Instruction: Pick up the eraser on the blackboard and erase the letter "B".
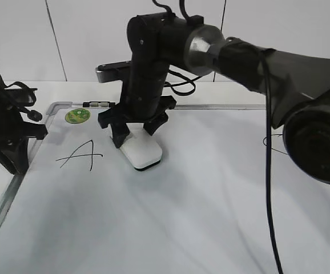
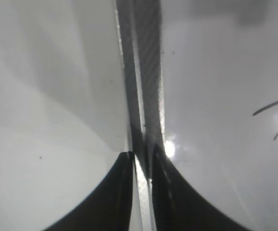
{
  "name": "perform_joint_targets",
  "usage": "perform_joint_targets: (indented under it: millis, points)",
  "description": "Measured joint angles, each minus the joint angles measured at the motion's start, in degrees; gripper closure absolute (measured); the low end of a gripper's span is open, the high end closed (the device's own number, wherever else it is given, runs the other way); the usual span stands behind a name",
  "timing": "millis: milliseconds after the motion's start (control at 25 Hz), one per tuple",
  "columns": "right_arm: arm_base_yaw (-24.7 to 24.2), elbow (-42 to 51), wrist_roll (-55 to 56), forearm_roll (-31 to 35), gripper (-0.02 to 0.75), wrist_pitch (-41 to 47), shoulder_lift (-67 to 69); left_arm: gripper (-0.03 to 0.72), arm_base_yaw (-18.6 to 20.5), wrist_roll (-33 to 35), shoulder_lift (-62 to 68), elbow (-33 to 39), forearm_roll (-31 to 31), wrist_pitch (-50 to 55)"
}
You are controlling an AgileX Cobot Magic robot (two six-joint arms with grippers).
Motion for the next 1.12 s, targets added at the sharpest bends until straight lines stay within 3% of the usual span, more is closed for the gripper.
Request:
perform_joint_targets:
  millis: [240,440,760,1120]
  points:
    - [-5.89,-0.14,0.91,-0.35,0.209,-1.16,0.10,0.578,0.00,0.00,0.00,0.00,0.00,0.14]
    - [-6.92,-0.14,1.25,-0.93,0.209,-1.29,0.10,0.579,0.00,0.00,0.00,0.00,0.00,0.18]
    - [-2.49,-0.18,1.03,-4.02,0.209,-1.71,0.10,0.578,0.00,0.00,0.00,0.00,0.00,0.56]
    - [3.56,-0.18,0.70,-3.20,0.209,-1.84,0.10,0.578,0.00,0.00,0.00,0.00,0.08,0.71]
